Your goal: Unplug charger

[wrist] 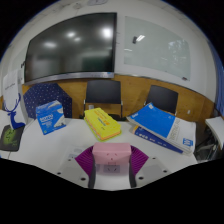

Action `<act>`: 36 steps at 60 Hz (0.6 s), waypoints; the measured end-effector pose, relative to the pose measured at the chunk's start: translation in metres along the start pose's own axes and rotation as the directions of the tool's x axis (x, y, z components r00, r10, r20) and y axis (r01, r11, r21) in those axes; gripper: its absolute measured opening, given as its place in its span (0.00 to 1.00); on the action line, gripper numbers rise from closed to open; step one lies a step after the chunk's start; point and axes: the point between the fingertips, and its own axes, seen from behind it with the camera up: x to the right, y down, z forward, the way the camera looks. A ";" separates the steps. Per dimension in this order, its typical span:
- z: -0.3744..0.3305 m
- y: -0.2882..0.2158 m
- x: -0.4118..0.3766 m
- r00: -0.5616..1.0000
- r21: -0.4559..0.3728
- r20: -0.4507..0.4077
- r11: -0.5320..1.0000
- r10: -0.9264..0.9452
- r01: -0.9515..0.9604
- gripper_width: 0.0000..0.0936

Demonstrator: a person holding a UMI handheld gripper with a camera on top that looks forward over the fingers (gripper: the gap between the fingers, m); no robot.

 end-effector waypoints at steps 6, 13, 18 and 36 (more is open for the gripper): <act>-0.023 -0.077 0.016 0.998 0.165 0.017 0.985 0.057 -0.059 0.49; -0.072 -0.169 0.058 0.993 0.250 0.013 0.961 0.117 -0.117 0.49; -0.084 -0.165 0.094 0.990 0.170 -0.011 0.976 0.141 -0.137 0.49; -0.041 0.000 0.165 0.992 -0.176 -0.072 0.978 0.101 -0.112 0.52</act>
